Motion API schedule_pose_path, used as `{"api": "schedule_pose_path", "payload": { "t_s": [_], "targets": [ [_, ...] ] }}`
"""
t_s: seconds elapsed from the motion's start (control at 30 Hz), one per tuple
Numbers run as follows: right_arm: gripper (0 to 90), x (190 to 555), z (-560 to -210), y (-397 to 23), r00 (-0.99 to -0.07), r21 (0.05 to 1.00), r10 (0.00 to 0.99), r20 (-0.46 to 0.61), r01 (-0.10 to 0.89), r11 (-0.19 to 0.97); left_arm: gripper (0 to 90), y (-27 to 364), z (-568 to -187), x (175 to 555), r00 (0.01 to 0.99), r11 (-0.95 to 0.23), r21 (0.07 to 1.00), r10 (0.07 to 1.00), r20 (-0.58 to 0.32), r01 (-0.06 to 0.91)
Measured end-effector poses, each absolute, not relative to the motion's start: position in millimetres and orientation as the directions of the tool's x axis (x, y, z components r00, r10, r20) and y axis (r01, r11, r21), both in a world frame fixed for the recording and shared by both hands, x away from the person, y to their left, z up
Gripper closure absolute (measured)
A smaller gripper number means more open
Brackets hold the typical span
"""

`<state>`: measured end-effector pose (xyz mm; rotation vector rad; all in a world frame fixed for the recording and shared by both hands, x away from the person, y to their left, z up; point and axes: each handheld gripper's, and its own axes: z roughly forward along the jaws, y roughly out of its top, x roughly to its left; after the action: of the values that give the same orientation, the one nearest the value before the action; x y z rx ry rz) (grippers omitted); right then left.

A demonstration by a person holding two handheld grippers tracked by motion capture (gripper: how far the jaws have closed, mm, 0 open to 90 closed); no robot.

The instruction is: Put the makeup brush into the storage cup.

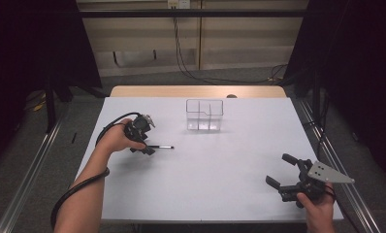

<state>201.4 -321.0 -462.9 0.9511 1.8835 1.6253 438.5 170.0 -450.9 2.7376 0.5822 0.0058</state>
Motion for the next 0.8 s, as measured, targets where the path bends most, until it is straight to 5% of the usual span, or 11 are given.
{"api": "schedule_pose_path", "payload": {
  "t_s": [0.8],
  "targets": [
    [0.0,201.7,-463.5,-322.3,-0.645,0.979,0.759,0.09,0.197,0.052,41.3,178.9,-451.4,441.4,0.925,-0.875,0.306,0.373,-0.069,0.375]
  ]
}}
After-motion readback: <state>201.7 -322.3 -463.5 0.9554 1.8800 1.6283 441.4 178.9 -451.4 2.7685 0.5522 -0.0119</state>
